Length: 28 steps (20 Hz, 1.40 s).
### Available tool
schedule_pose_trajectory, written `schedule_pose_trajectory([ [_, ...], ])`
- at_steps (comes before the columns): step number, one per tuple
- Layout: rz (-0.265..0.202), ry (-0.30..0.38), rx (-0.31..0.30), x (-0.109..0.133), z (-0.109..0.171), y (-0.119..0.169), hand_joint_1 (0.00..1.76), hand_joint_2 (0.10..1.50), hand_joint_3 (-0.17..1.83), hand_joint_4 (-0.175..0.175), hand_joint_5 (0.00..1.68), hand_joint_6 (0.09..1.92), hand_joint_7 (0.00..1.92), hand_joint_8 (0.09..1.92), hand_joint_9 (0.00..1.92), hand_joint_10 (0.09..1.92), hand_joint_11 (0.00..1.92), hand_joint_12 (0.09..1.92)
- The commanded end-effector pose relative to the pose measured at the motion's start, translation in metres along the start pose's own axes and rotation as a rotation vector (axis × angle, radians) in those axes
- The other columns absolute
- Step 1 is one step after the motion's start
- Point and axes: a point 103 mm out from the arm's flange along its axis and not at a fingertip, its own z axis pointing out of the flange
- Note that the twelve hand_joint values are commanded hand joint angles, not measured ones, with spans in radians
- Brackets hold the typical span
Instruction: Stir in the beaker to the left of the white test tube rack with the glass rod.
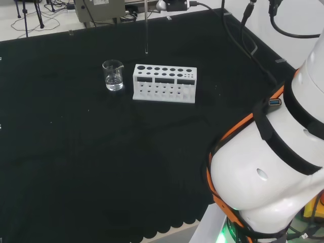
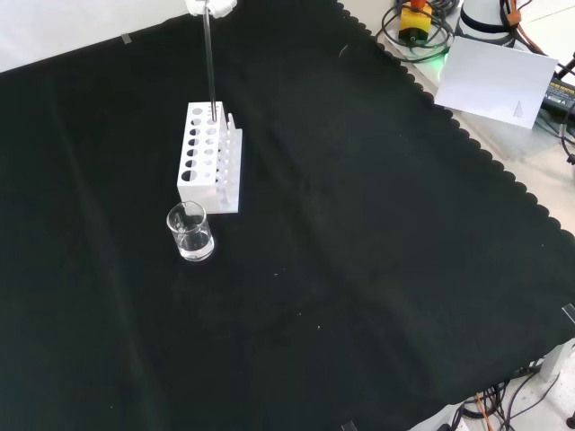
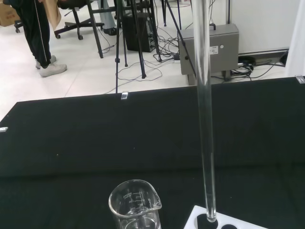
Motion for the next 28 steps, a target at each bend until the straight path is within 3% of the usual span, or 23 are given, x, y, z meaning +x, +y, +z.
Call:
schedule_pose_trajectory([
  [1,0.002,-0.011,0.000,0.005,0.002,0.002,1.30,1.12,-0.17,-0.175,1.17,0.40,1.19,0.99,1.69,0.78,1.47,1.09],
  [9,-0.031,0.020,-0.010,0.014,0.000,0.014,1.30,1.12,-0.17,-0.175,1.17,0.40,1.19,0.99,1.69,0.78,1.47,1.10],
  [21,-0.177,0.097,-0.004,0.064,0.017,0.059,1.30,1.12,-0.17,-0.175,1.17,0.39,1.19,0.99,1.69,0.78,1.47,1.10],
  [23,-0.226,0.124,0.002,0.070,0.024,0.066,1.30,1.12,-0.17,-0.175,1.17,0.39,1.19,0.99,1.69,0.78,1.47,1.10],
  [28,-0.251,0.117,0.023,0.076,0.041,0.087,1.30,1.12,-0.17,-0.175,1.17,0.39,1.19,0.99,1.69,0.78,1.47,1.10],
])
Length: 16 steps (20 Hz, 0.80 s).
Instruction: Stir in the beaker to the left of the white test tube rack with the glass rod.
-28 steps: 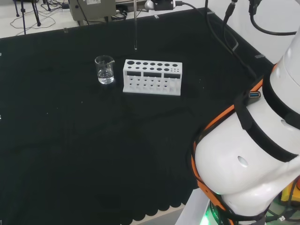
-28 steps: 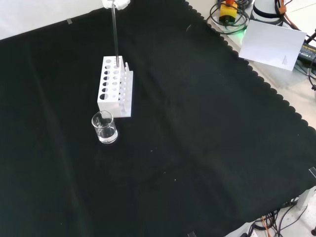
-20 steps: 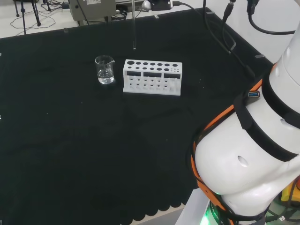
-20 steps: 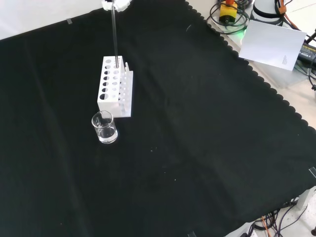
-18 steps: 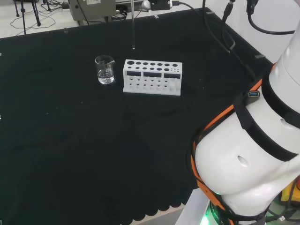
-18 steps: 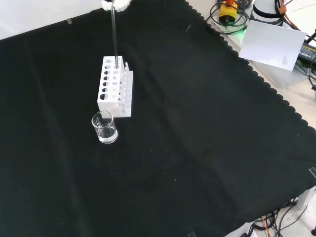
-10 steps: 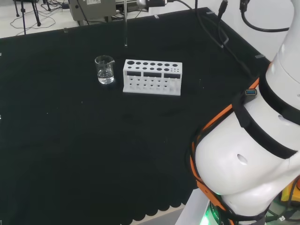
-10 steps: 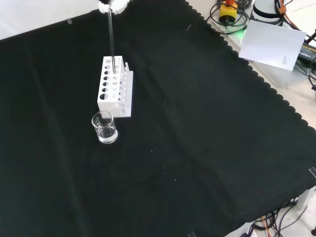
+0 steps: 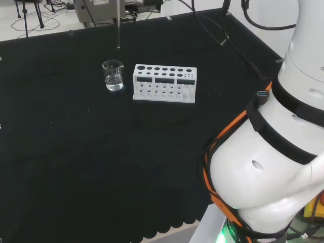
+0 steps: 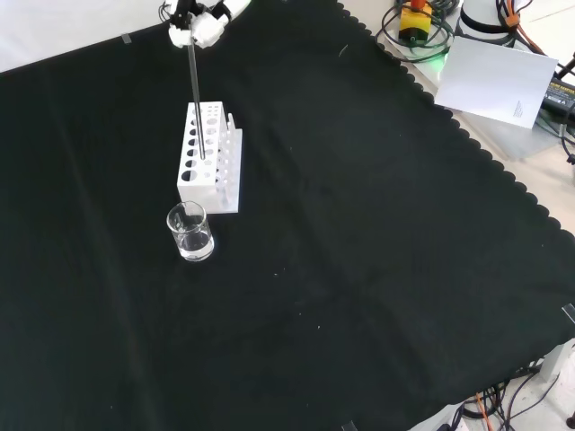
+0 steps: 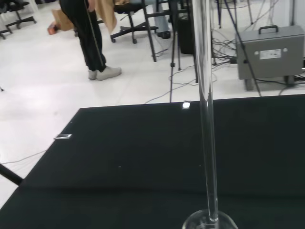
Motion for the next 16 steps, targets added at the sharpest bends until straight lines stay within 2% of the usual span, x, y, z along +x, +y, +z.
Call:
schedule_pose_trajectory([
  [1,-0.094,0.030,0.038,0.012,0.036,0.041,1.30,1.12,-0.17,-0.175,1.17,0.39,1.19,0.99,1.69,0.78,1.47,1.10],
  [9,-0.112,0.046,0.053,0.006,0.062,0.065,1.30,1.12,-0.17,-0.175,1.17,0.39,1.19,0.99,1.69,0.78,1.47,1.10],
  [12,-0.133,0.063,0.063,-0.001,0.068,0.071,1.30,1.12,-0.17,-0.175,1.17,0.39,1.19,0.99,1.69,0.78,1.48,1.10],
  [16,-0.133,0.047,0.077,0.005,0.071,0.076,1.30,1.12,-0.17,-0.175,1.17,0.39,1.19,0.99,1.69,0.78,1.48,1.10],
])
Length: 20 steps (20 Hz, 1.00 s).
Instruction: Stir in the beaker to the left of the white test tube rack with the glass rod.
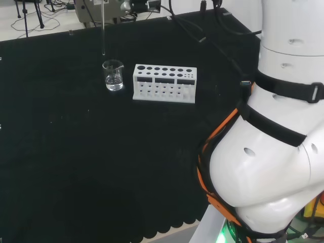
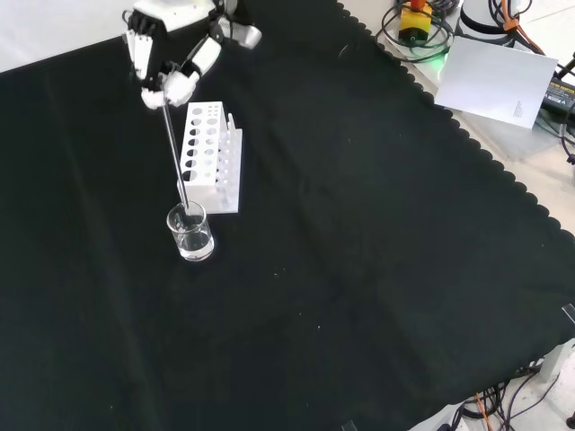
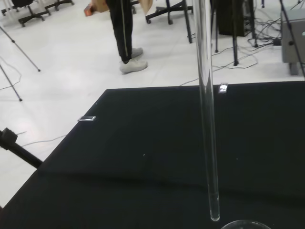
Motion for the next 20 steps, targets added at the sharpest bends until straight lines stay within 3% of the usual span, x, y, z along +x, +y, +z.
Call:
schedule_pose_trajectory([
  [1,-0.018,0.006,0.022,0.000,0.009,0.010,1.30,1.12,-0.17,-0.175,1.17,0.39,1.19,0.99,1.69,0.78,1.48,1.10],
  [5,0.008,0.009,0.029,-0.006,0.011,0.010,1.30,1.12,-0.17,-0.175,1.17,0.39,1.19,0.99,1.69,0.78,1.48,1.10],
  [12,0.021,0.019,0.019,-0.040,0.016,-0.005,1.30,1.12,-0.17,-0.175,1.17,0.39,1.19,0.99,1.69,0.78,1.48,1.10],
  [15,0.035,0.014,0.008,-0.042,0.019,-0.010,1.30,1.12,-0.17,-0.175,1.17,0.39,1.19,0.99,1.69,0.78,1.48,1.10],
  [16,0.006,0.035,0.007,-0.043,0.020,-0.012,1.30,1.12,-0.17,-0.175,1.17,0.39,1.19,0.99,1.69,0.78,1.48,1.10],
  [20,0.021,0.035,0.018,-0.045,0.025,-0.015,1.30,1.11,-0.17,-0.175,1.17,0.39,1.19,0.99,1.69,0.78,1.48,1.10],
])
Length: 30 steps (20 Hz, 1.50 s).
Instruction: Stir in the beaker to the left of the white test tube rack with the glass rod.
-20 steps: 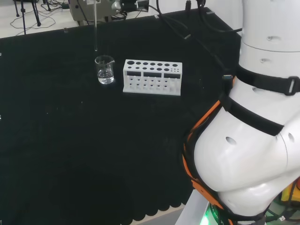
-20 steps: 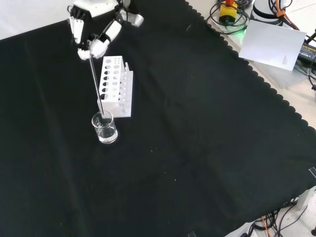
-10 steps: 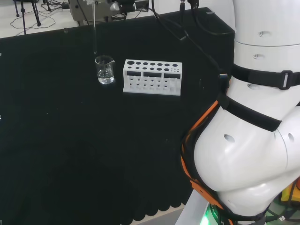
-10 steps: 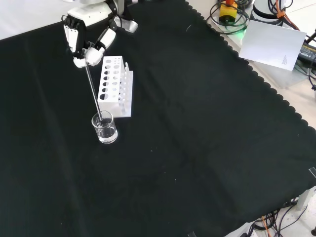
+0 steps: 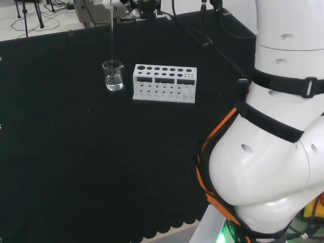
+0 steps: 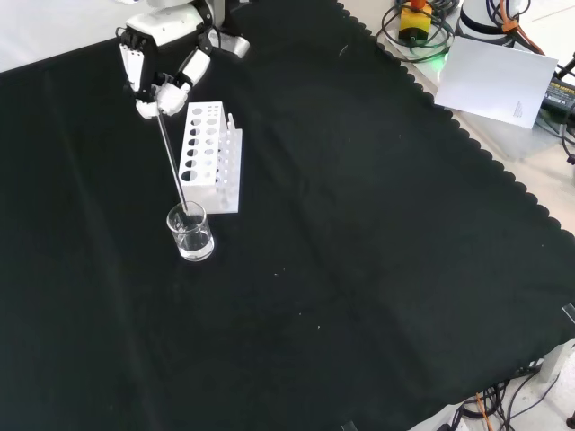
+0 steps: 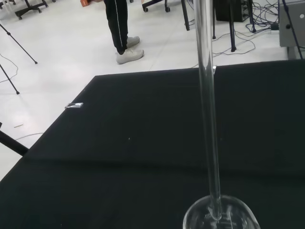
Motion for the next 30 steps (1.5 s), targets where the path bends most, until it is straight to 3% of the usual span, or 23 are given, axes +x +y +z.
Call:
schedule_pose_trajectory([
  [1,0.008,-0.012,0.005,-0.004,0.004,0.000,1.30,1.11,-0.17,-0.175,1.17,0.39,1.19,0.99,1.69,0.78,1.48,1.10],
  [5,0.009,-0.028,0.007,-0.001,0.007,0.004,1.30,1.11,-0.16,-0.175,1.17,0.39,1.19,0.99,1.69,0.78,1.48,1.10],
  [16,-0.012,-0.006,0.007,-0.022,0.034,0.021,1.30,1.11,-0.16,-0.175,1.17,0.39,1.19,0.99,1.69,0.78,1.48,1.10],
  [18,-0.017,-0.004,0.058,-0.024,0.037,0.025,1.30,1.11,-0.16,-0.175,1.17,0.39,1.19,0.99,1.69,0.78,1.48,1.10],
  [21,-0.015,-0.001,0.025,-0.029,0.040,0.023,1.30,1.11,-0.16,-0.175,1.17,0.38,1.19,0.99,1.69,0.78,1.48,1.10],
  [22,-0.126,0.052,-0.025,-0.032,0.040,0.018,1.30,1.11,-0.16,-0.175,1.17,0.38,1.19,0.99,1.69,0.78,1.48,1.10],
  [24,-0.082,0.032,-0.014,-0.032,0.036,0.017,1.30,1.11,-0.16,-0.175,1.17,0.38,1.18,0.99,1.69,0.78,1.48,1.10],
  [25,-0.063,-0.038,0.009,-0.033,0.036,0.013,1.30,1.11,-0.16,-0.175,1.17,0.38,1.18,0.99,1.69,0.78,1.48,1.10],
  [26,-0.048,-0.049,0.014,-0.033,0.036,0.008,1.30,1.11,-0.16,-0.175,1.17,0.38,1.18,1.00,1.69,0.78,1.48,1.10],
  [30,-0.029,-0.018,0.043,-0.034,0.042,0.006,1.30,1.11,-0.16,-0.175,1.17,0.38,1.18,1.00,1.69,0.79,1.47,1.10],
])
